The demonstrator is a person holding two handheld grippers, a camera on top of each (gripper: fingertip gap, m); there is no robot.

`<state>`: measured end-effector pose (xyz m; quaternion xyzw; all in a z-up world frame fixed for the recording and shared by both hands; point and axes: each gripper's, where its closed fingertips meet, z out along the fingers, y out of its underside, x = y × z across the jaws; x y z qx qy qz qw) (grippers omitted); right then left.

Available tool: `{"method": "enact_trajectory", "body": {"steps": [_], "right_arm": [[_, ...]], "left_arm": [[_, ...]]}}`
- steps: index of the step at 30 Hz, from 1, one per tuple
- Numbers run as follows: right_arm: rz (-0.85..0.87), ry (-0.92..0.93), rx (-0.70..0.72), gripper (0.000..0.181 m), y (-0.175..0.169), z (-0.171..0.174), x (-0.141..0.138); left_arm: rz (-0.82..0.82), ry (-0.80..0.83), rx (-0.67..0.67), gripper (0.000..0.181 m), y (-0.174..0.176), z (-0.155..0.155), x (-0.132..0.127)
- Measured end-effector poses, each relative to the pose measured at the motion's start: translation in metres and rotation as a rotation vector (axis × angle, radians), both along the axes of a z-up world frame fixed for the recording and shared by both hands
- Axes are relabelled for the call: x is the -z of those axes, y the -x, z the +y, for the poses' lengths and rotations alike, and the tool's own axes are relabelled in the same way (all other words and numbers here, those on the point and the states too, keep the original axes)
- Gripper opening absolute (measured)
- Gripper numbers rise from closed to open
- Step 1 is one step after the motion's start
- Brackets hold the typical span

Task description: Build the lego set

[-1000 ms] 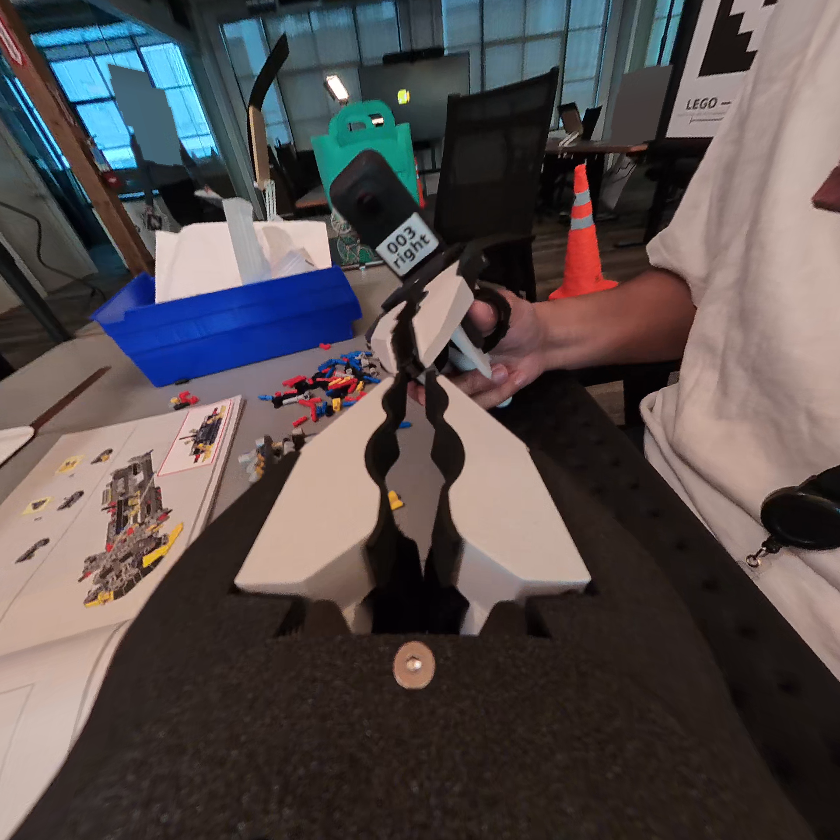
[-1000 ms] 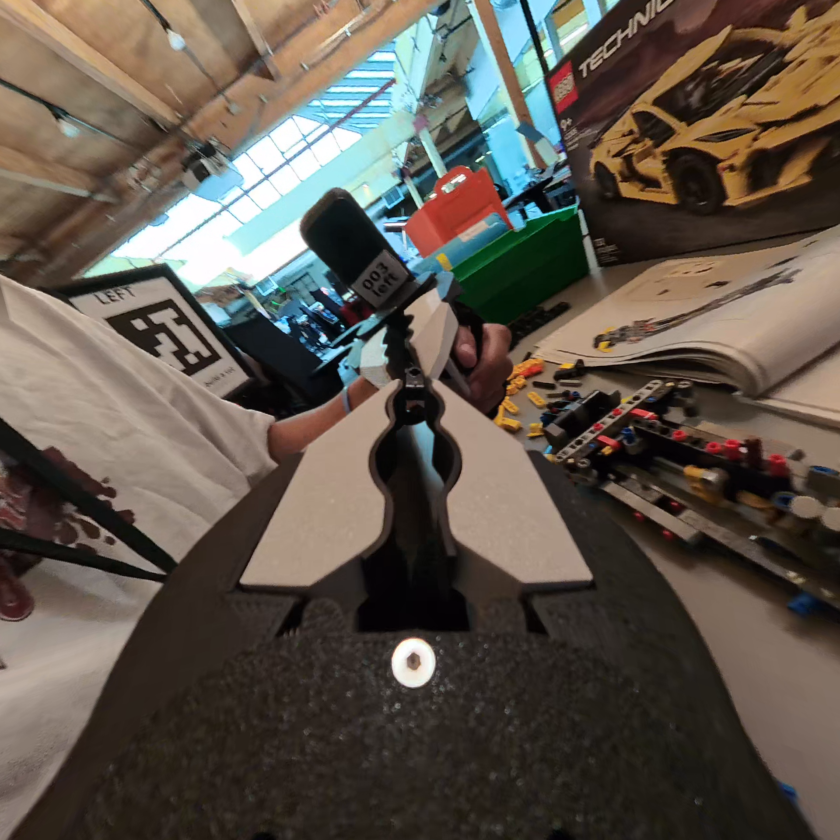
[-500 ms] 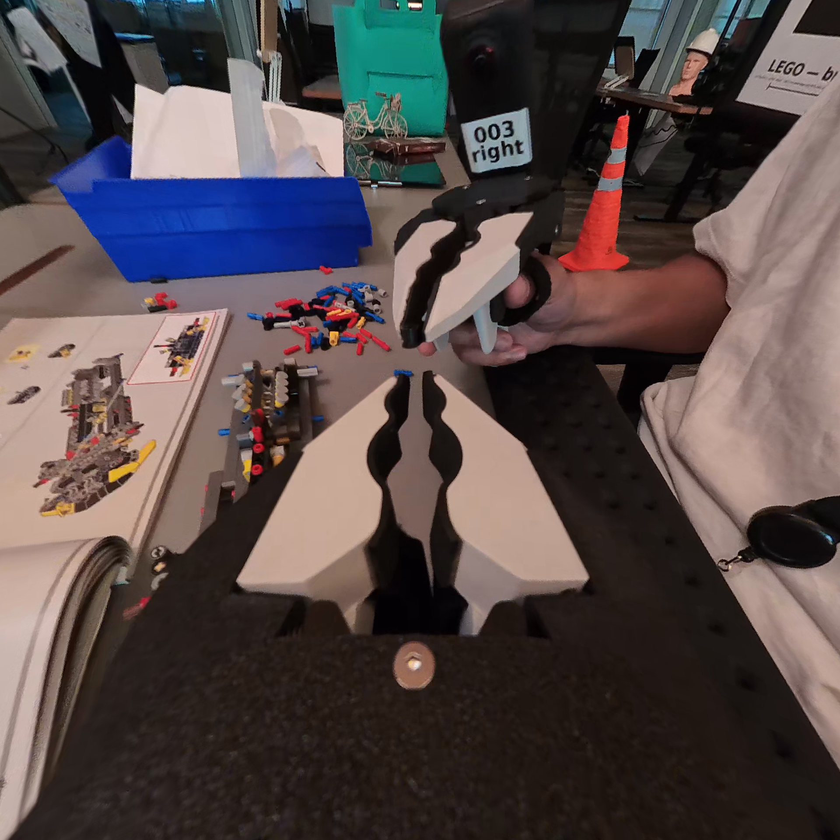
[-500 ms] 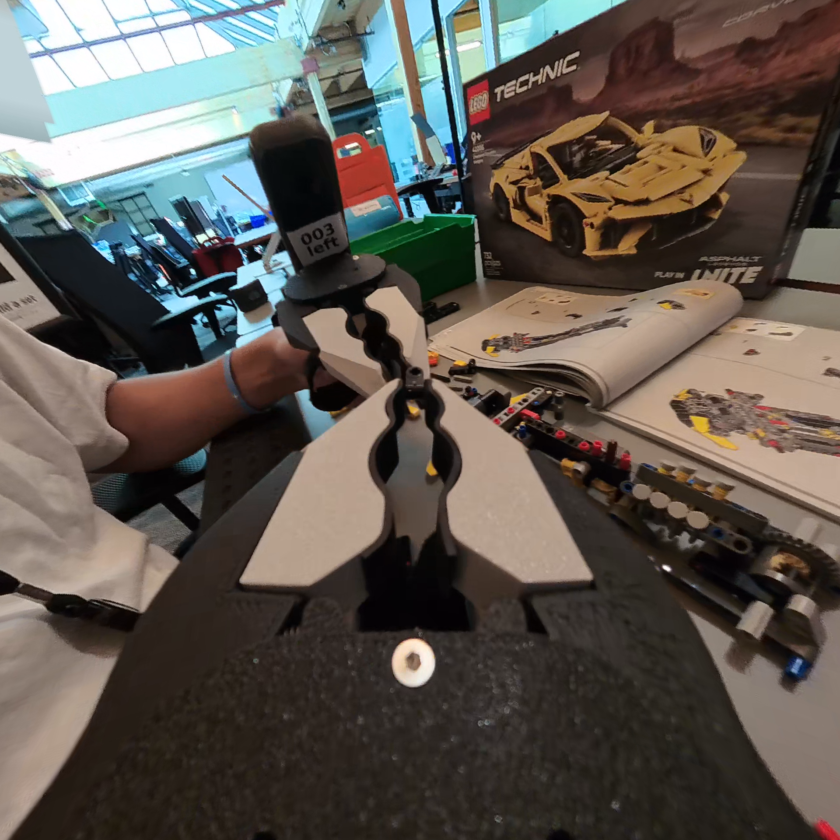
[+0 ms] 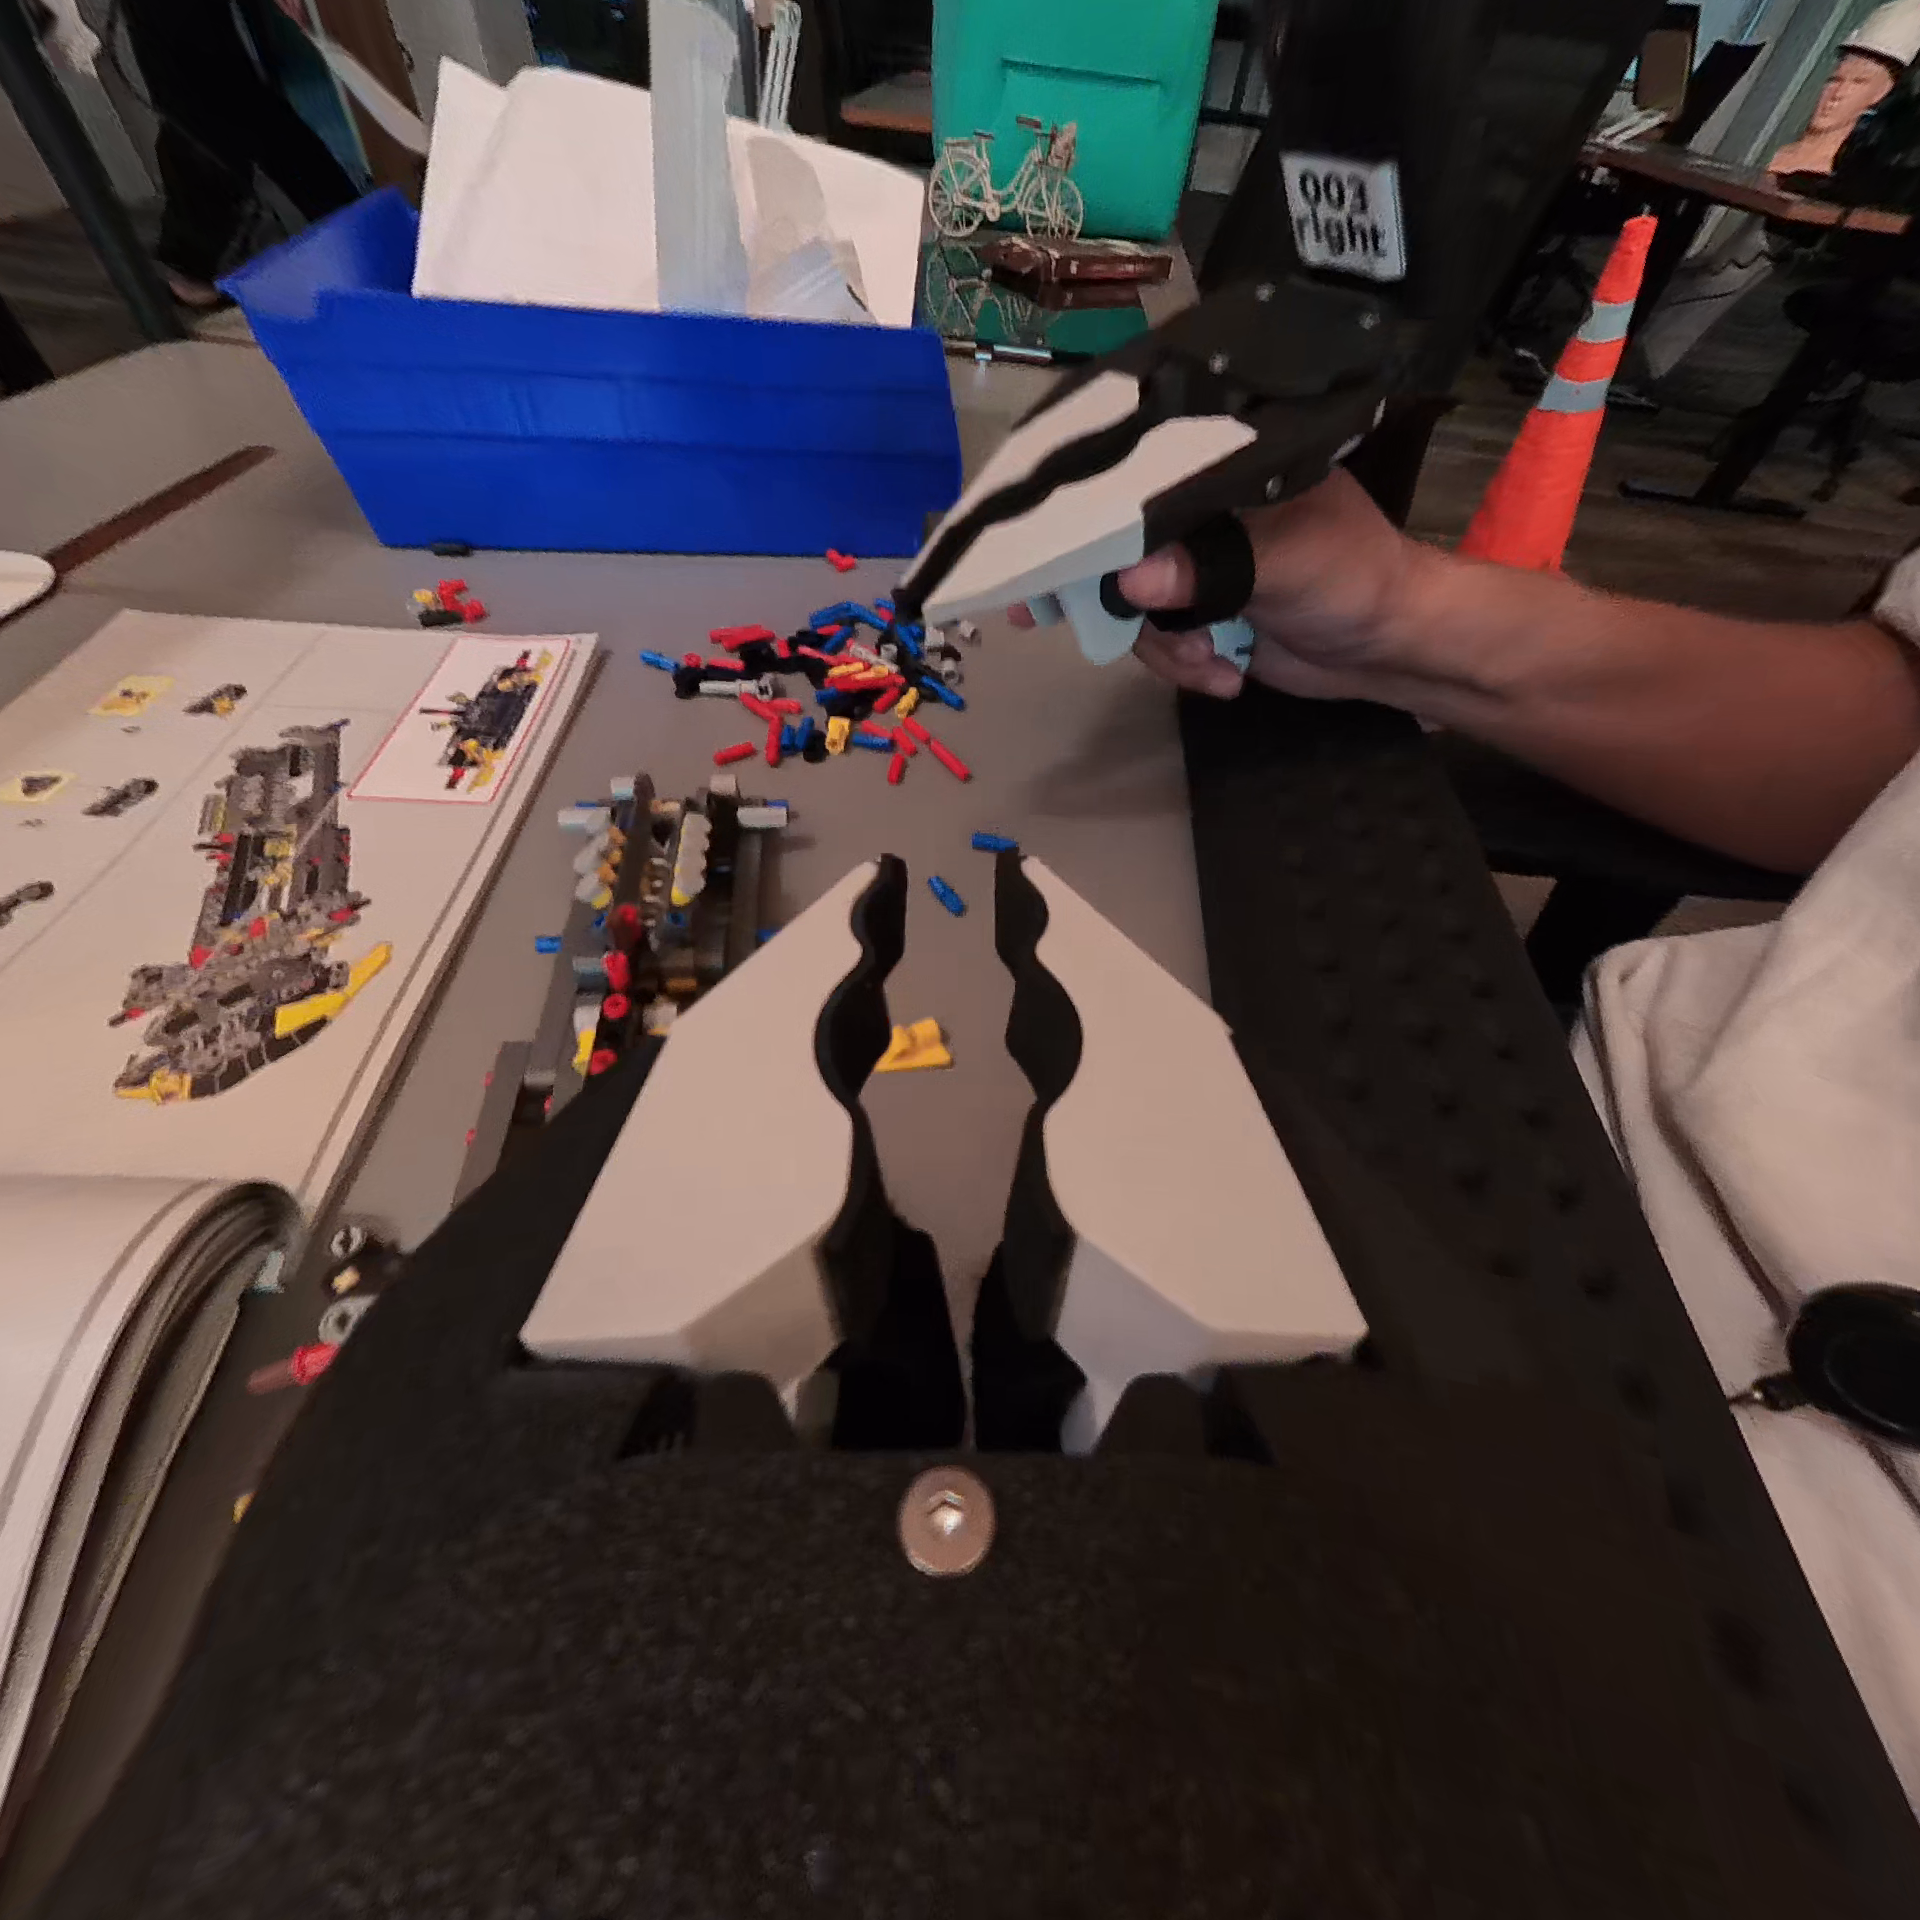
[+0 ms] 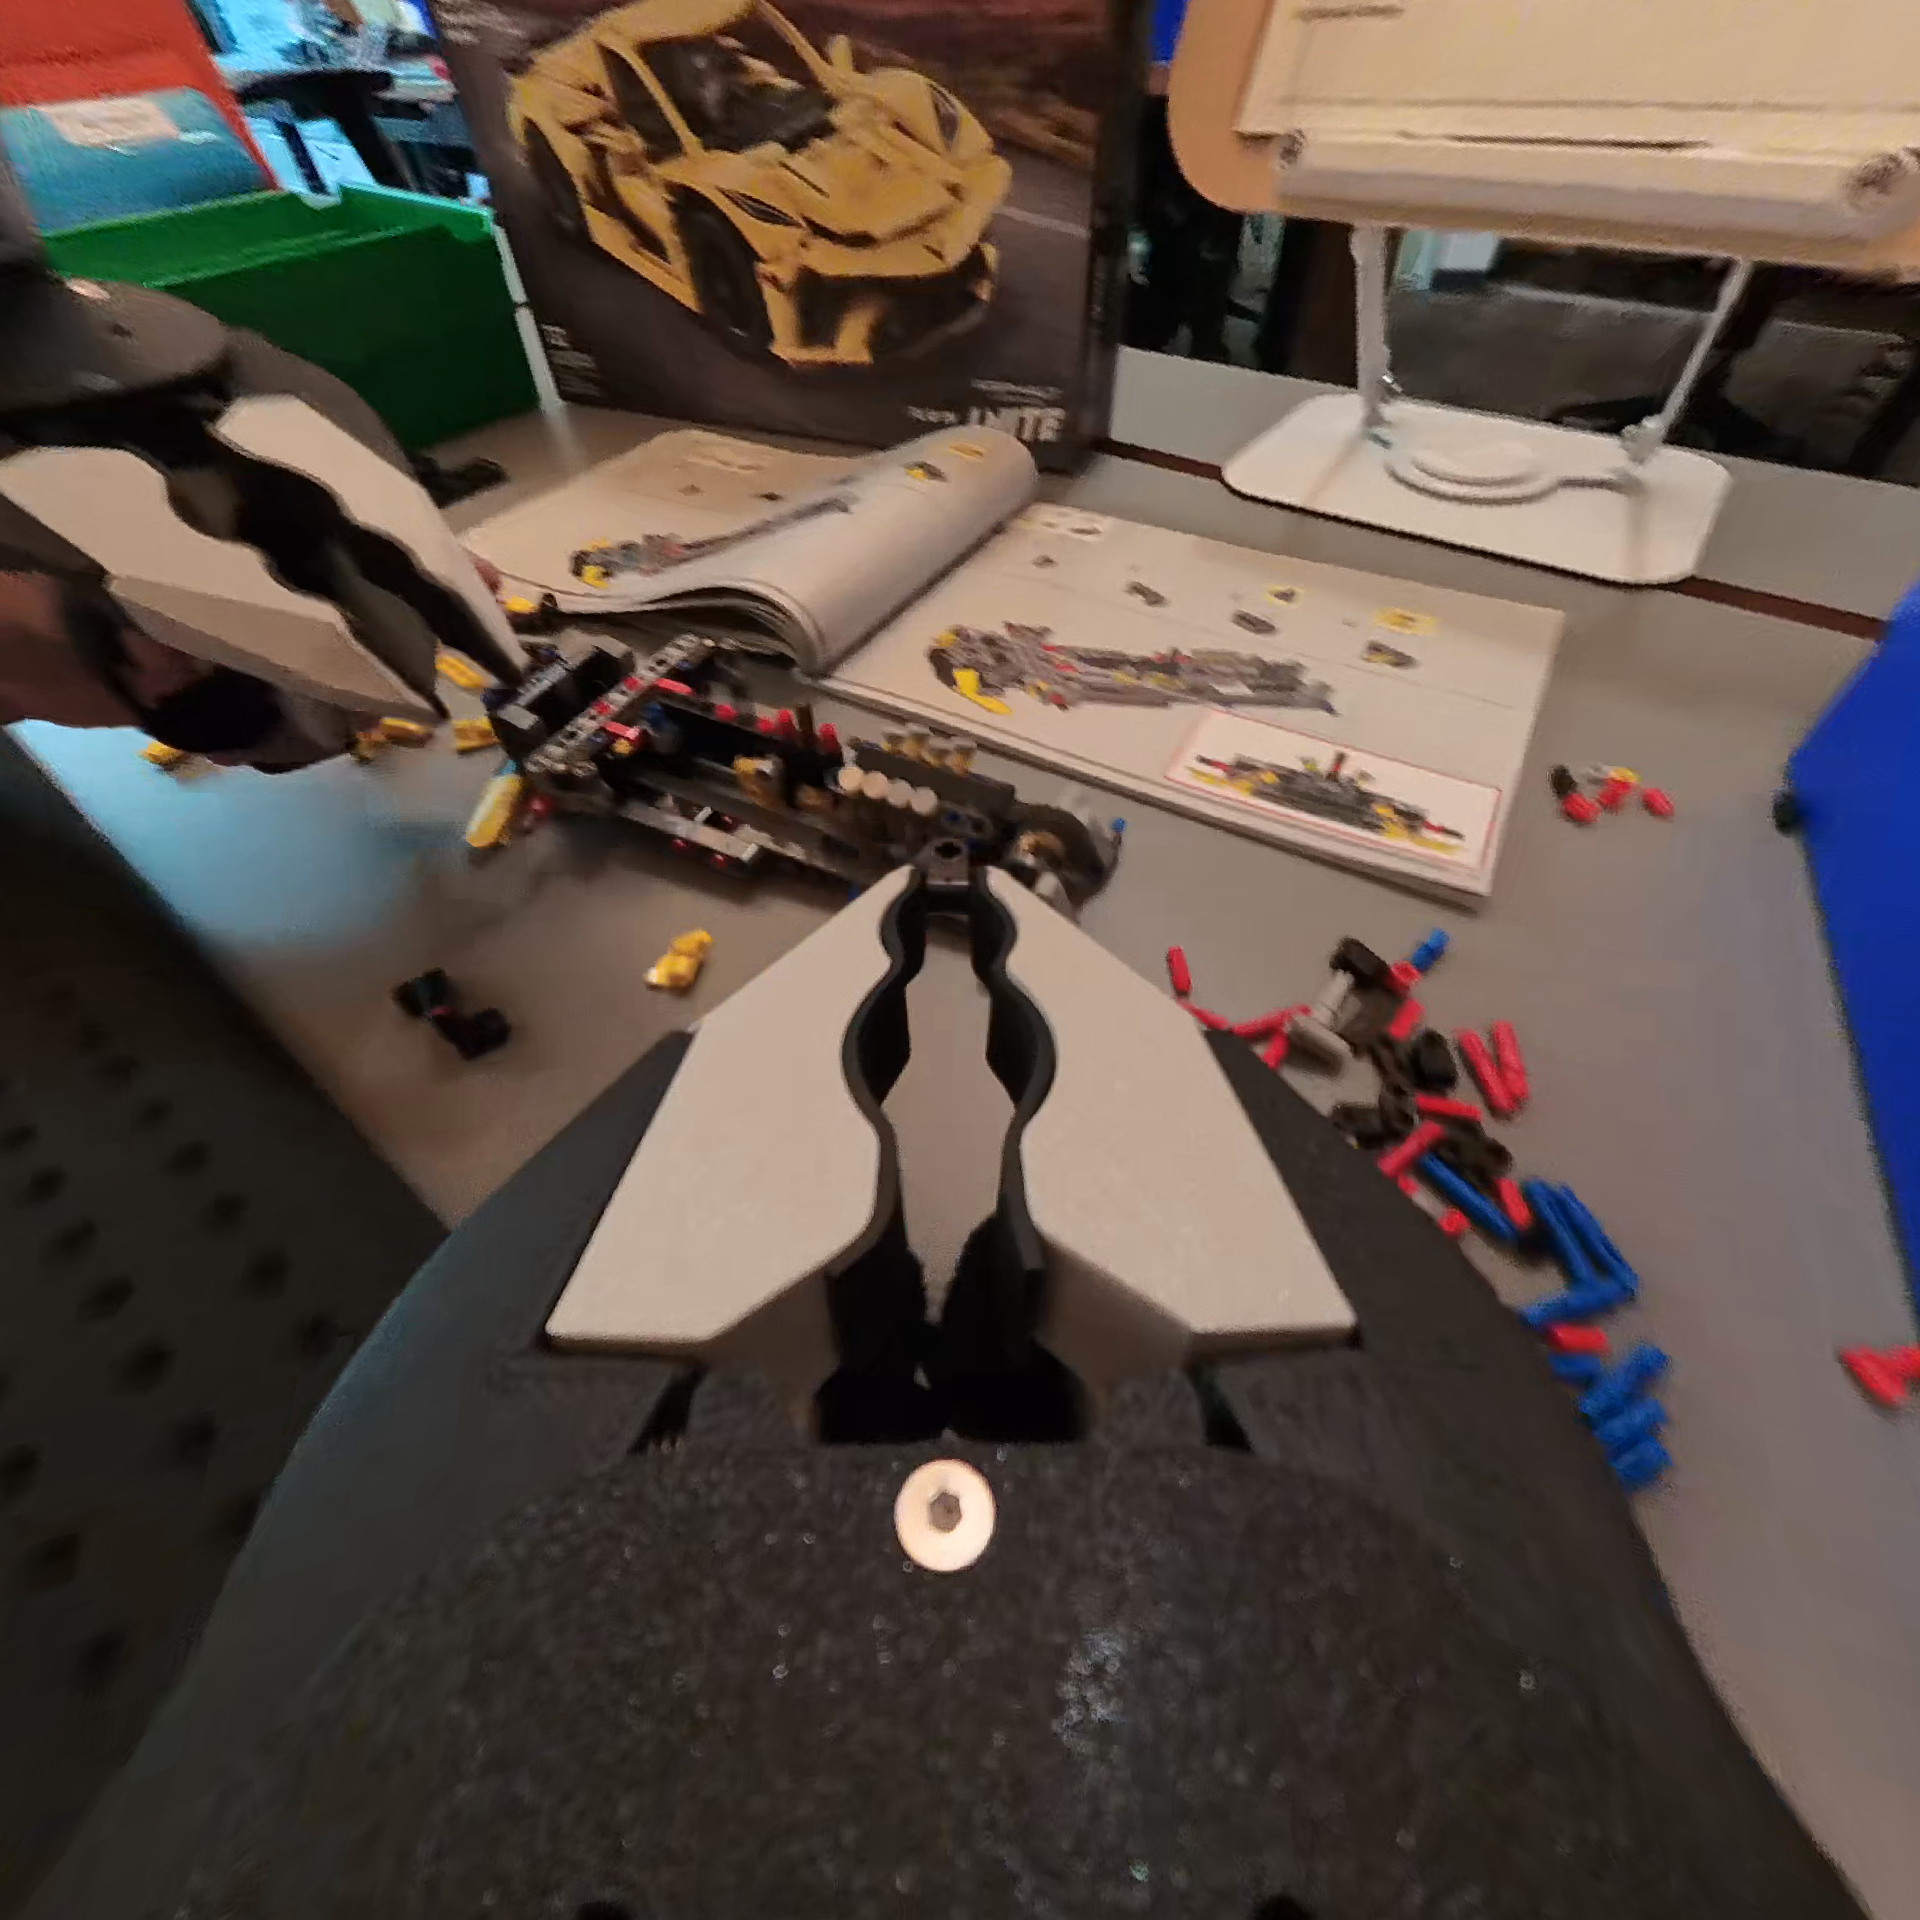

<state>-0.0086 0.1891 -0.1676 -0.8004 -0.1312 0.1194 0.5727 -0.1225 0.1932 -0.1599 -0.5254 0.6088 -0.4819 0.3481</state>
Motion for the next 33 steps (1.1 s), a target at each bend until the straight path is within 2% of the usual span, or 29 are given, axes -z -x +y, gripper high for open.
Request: {"method": "enact_trajectory", "body": {"steps": [3,5,6,8,9,10,12,18,21,27,33], "right_arm": [[0.034,-0.037,0.006,0.006,-0.003,-0.008,-0.006],[0.043,-0.048,0.004,0.006,-0.003,-0.009,-0.007],[0.04,-0.042,-0.002,0.006,-0.002,-0.009,-0.006],[0.008,-0.034,-0.02,0.007,0.003,-0.009,-0.003],[-0.01,-0.028,-0.029,0.007,0.005,-0.009,-0.001],[-0.03,-0.026,-0.032,0.007,0.007,-0.009,0.001],[-0.068,-0.031,-0.041,0.007,0.01,-0.01,0.002],[-0.032,-0.052,-0.038,0.007,0.007,-0.011,-0.003],[0.021,-0.075,-0.032,0.007,0.003,-0.013,-0.009],[0.049,-0.082,-0.029,0.007,0.001,-0.013,-0.011],[0.038,-0.076,-0.037,0.006,0.002,-0.013,-0.009]], "left_arm": [[-0.017,-0.031,-0.008,0.02,-0.015,-0.009,-0.003],[0.004,-0.039,0.011,0.013,-0.026,-0.019,0.002],[0.045,-0.04,0.024,0.016,-0.032,-0.024,0.009],[0.193,-0.049,0.014,0.04,-0.042,-0.027,0.033],[0.279,-0.076,-0.011,0.044,-0.045,-0.024,0.047],[0.346,-0.112,-0.056,0.036,-0.047,-0.018,0.058],[0.393,-0.134,-0.093,0.031,-0.054,-0.015,0.067],[0.441,0.008,-0.067,0.029,-0.072,-0.026,0.065],[0.47,0.043,-0.062,0.021,-0.079,-0.032,0.065],[0.587,0.028,-0.175,0.012,-0.076,-0.017,0.081],[0.641,0.041,-0.169,0.012,-0.078,-0.018,0.09]]}}
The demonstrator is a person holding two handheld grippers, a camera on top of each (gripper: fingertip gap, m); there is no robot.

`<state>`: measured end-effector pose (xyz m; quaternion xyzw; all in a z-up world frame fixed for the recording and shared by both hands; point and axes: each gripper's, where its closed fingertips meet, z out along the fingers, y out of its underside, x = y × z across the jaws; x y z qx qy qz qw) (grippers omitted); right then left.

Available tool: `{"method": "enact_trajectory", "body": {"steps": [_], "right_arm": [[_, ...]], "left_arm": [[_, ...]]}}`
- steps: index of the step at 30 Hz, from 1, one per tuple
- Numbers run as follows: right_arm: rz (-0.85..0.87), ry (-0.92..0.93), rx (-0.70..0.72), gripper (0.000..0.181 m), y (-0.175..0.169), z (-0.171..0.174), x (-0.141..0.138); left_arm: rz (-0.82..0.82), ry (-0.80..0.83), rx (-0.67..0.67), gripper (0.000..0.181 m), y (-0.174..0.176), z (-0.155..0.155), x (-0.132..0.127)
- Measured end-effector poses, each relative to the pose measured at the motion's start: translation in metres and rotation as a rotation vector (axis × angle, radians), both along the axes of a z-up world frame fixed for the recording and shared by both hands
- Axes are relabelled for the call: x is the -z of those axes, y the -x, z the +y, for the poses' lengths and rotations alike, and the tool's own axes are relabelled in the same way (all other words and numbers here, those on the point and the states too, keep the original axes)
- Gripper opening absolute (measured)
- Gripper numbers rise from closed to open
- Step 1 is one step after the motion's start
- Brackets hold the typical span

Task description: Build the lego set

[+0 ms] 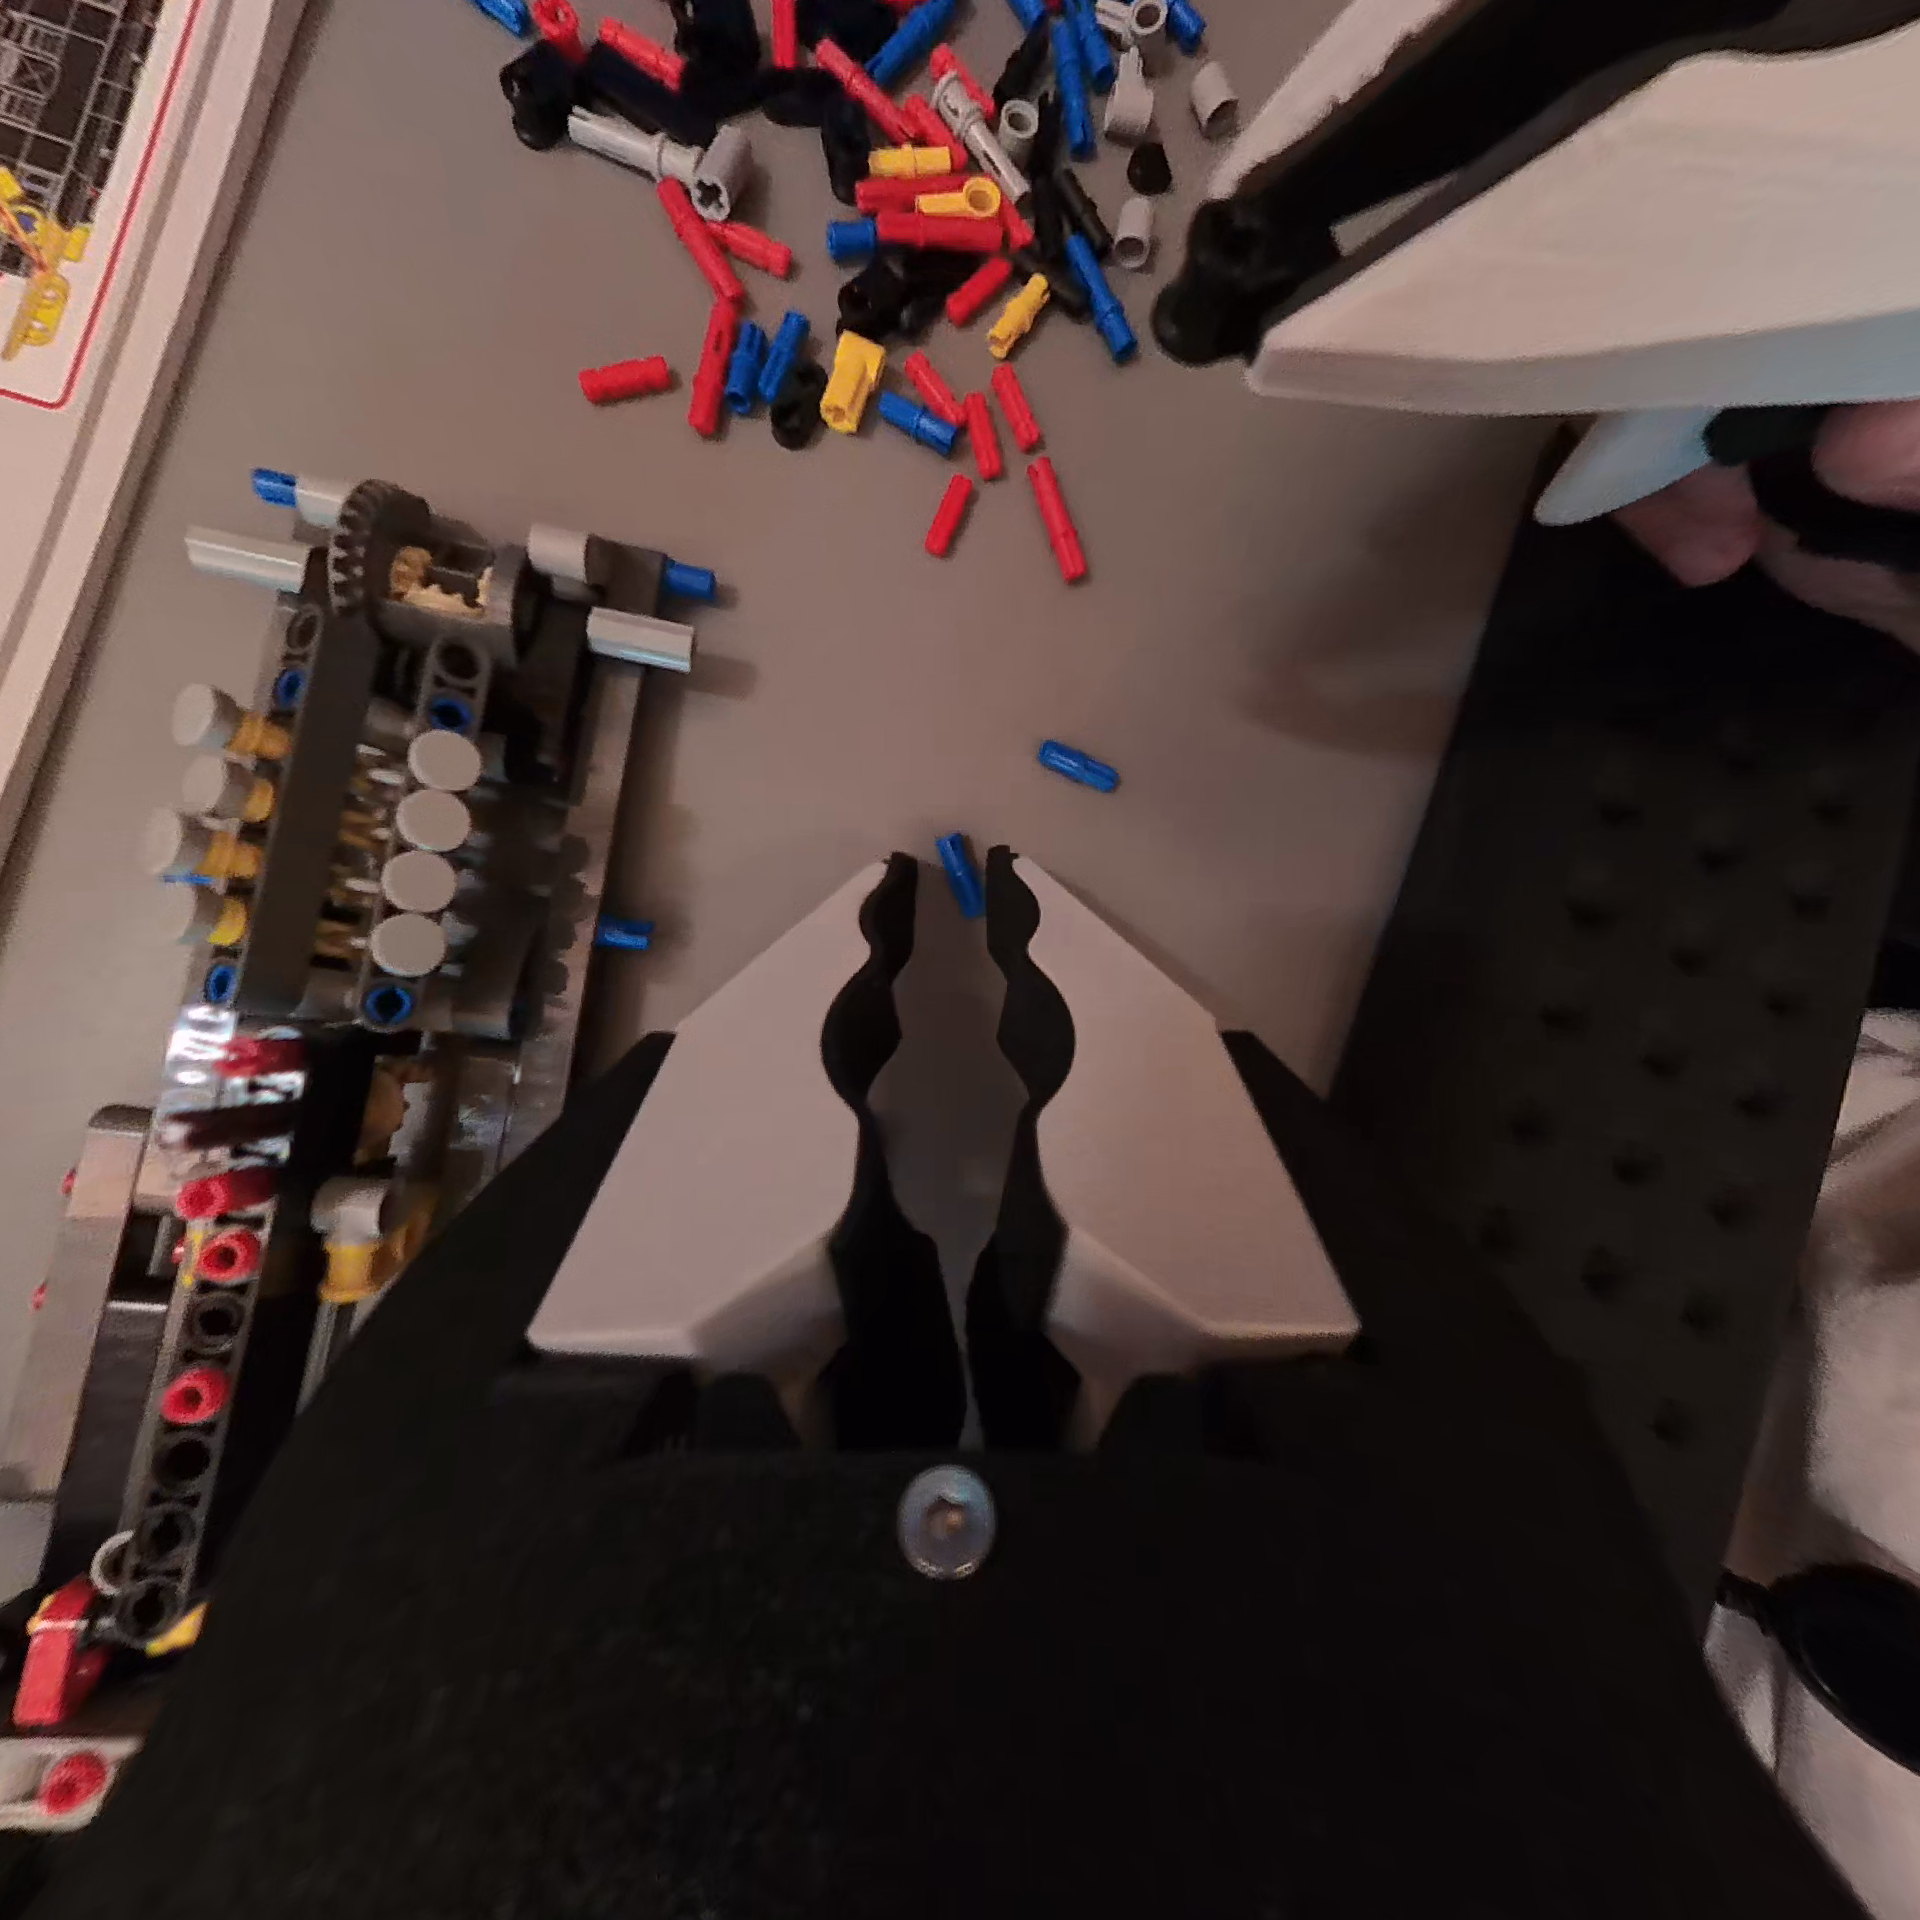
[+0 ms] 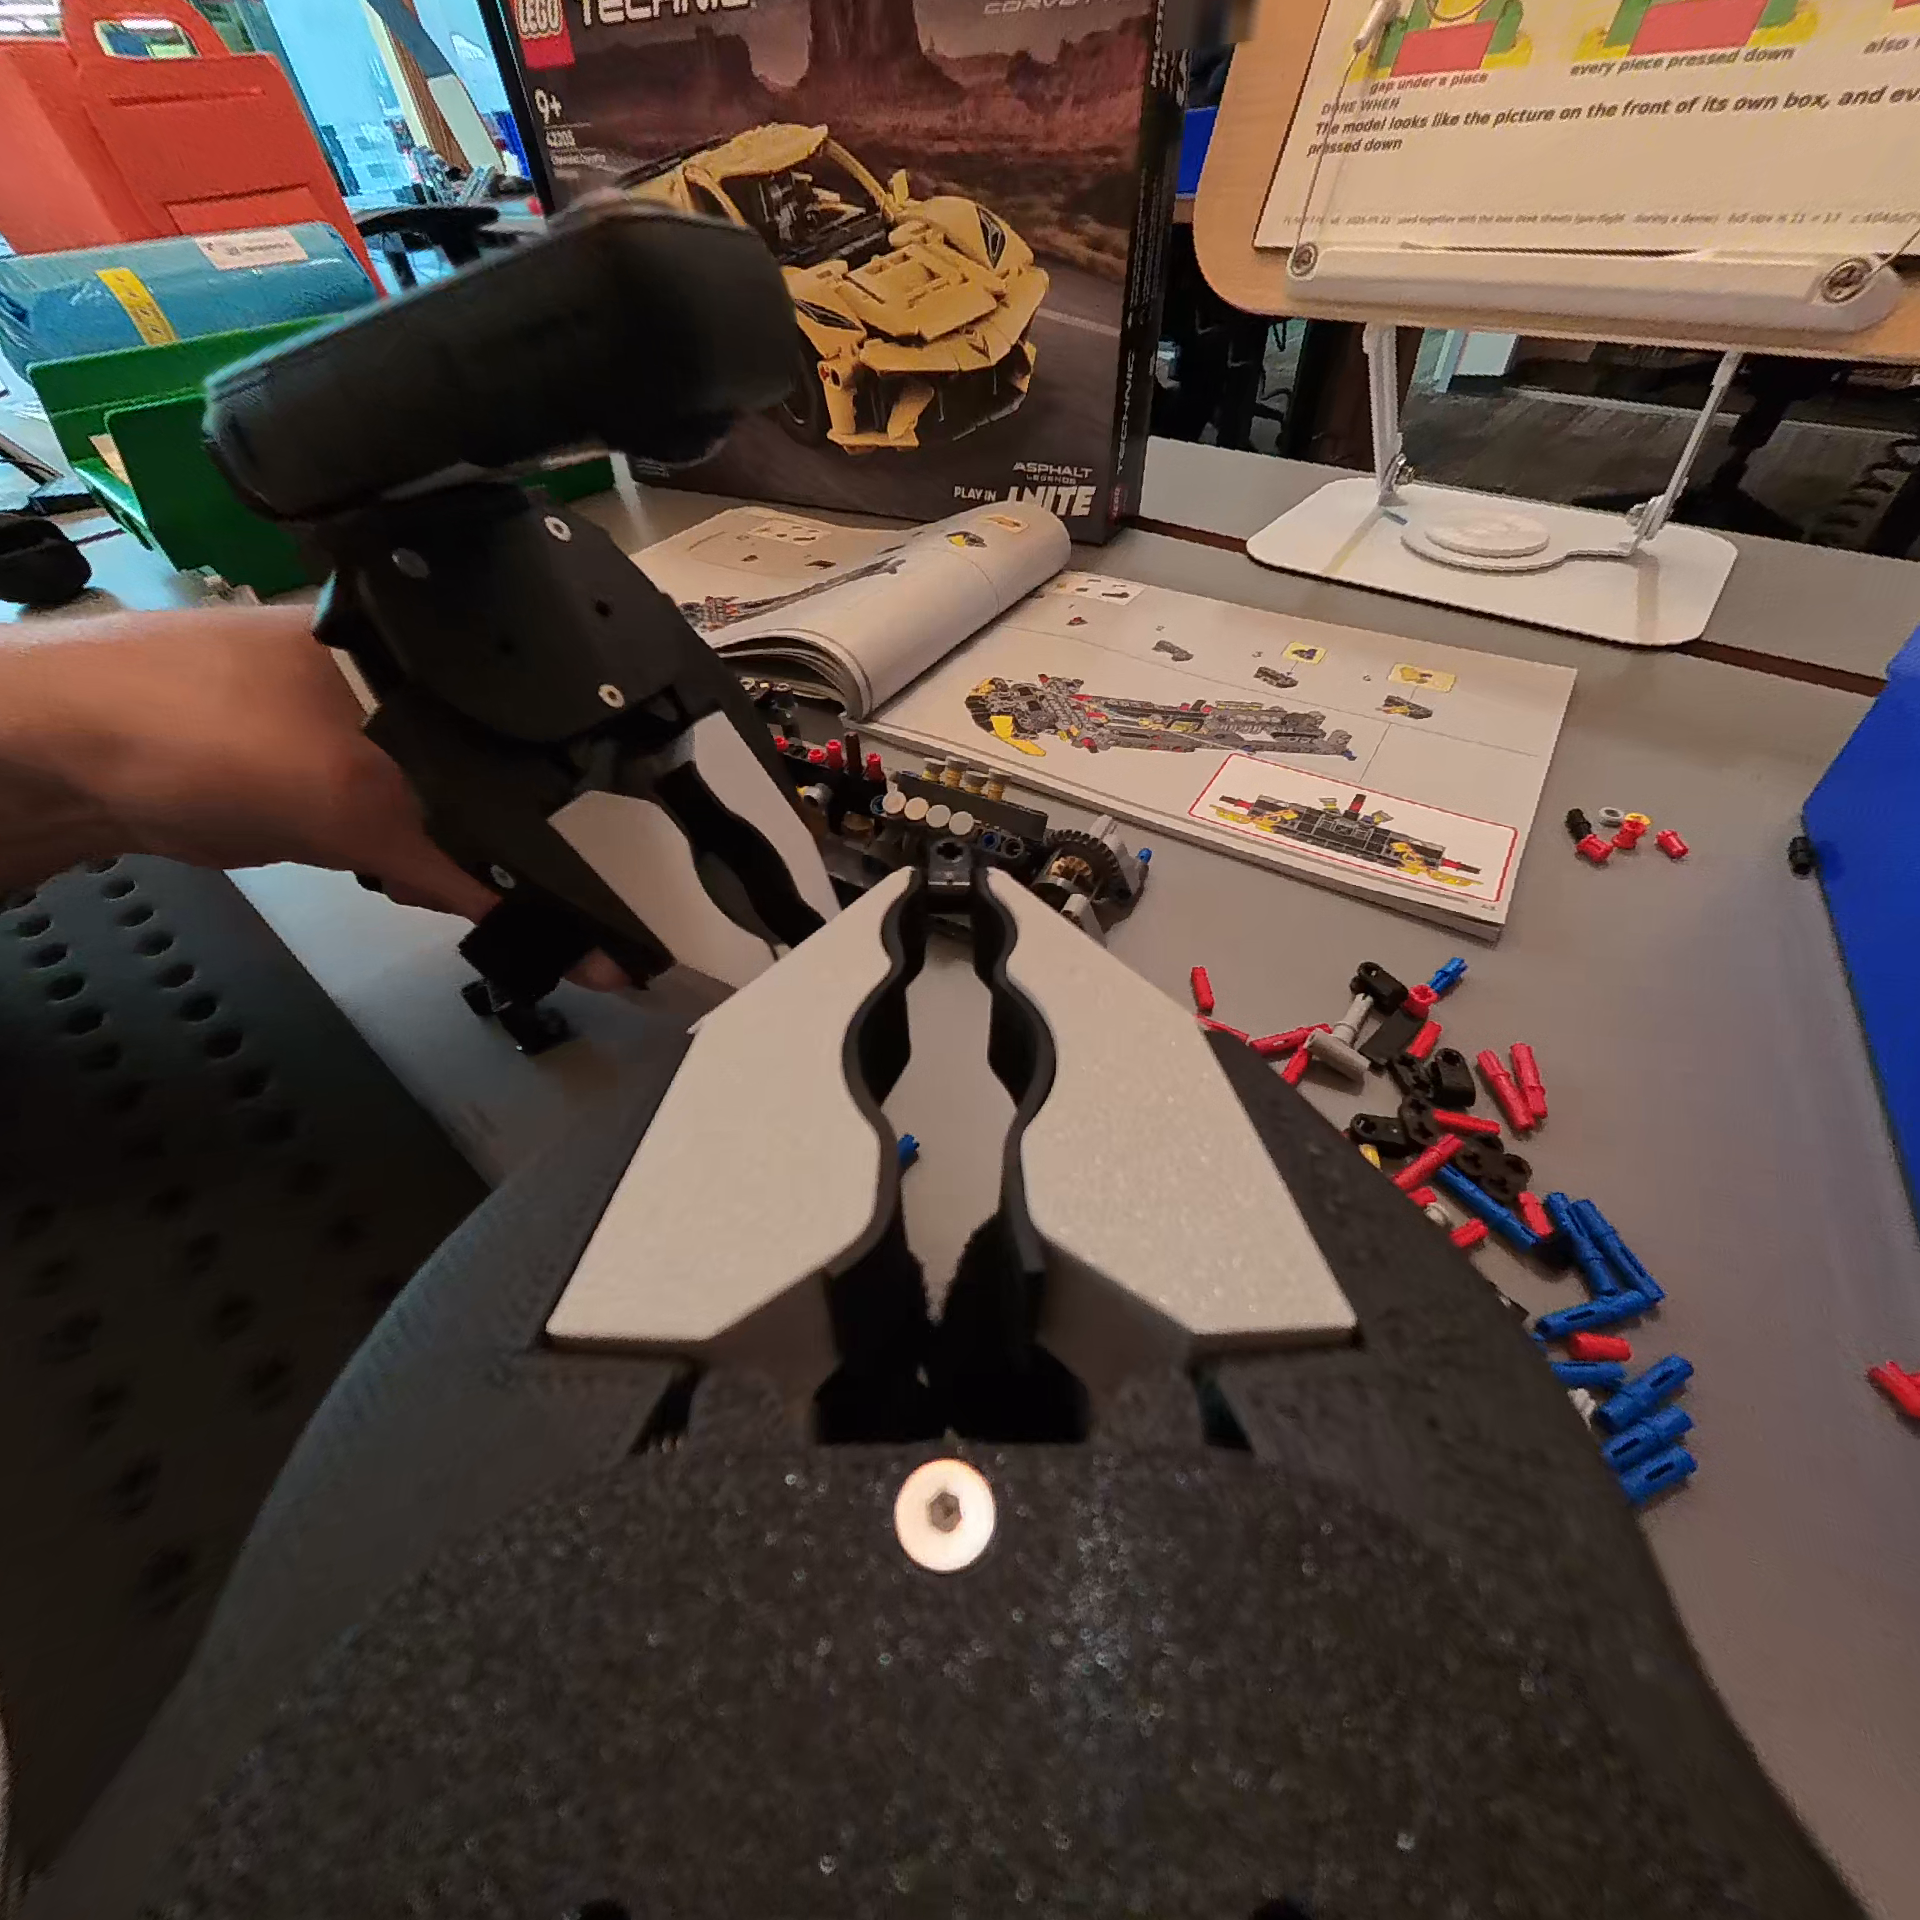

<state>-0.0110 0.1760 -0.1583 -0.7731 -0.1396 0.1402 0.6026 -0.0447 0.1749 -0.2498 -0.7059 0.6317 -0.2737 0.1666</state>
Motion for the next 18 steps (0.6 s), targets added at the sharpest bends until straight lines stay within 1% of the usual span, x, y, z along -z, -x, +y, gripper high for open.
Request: {"method": "enact_trajectory", "body": {"steps": [1,3,6,7,9,12,13,15,16,18], "right_arm": [[0.001,0.001,-0.001,0.006,0.0,0.0,0.0],[0.004,0.006,-0.003,0.007,0.0,0.0,0.001],[0.009,0.009,-0.005,0.007,0.0,0.0,0.001],[0.01,0.011,-0.004,0.007,0.0,0.0,0.001],[0.009,0.014,-0.007,0.007,0.0,0.001,0.002],[-0.005,0.024,-0.055,0.007,0.009,0.0,0.004],[-0.004,0.02,-0.101,0.007,0.017,-0.002,0.003],[0.011,0.021,-0.242,0.006,0.042,-0.009,0.002],[0.03,0.037,-0.32,0.006,0.057,-0.013,0.002],[0.125,0.028,-0.404,0.006,0.082,-0.012,-0.01]], "left_arm": [[-0.007,0.002,-0.001,0.011,-0.002,0.0,0.0],[-0.017,0.002,0.004,0.003,-0.004,0.001,0.001],[-0.033,0.001,0.022,0.003,-0.004,0.003,0.001],[-0.068,-0.003,0.029,0.003,-0.005,0.005,-0.004],[-0.196,0.015,0.026,0.003,-0.007,0.01,-0.026],[-0.477,0.109,0.021,0.003,-0.003,0.013,-0.077],[-0.568,0.144,0.021,0.003,0.002,0.013,-0.094],[-0.753,0.238,0.052,0.003,0.019,0.008,-0.125],[-0.827,0.282,0.065,0.003,0.03,0.005,-0.136],[-0.939,0.31,0.087,0.003,0.051,0.002,-0.15]]}}
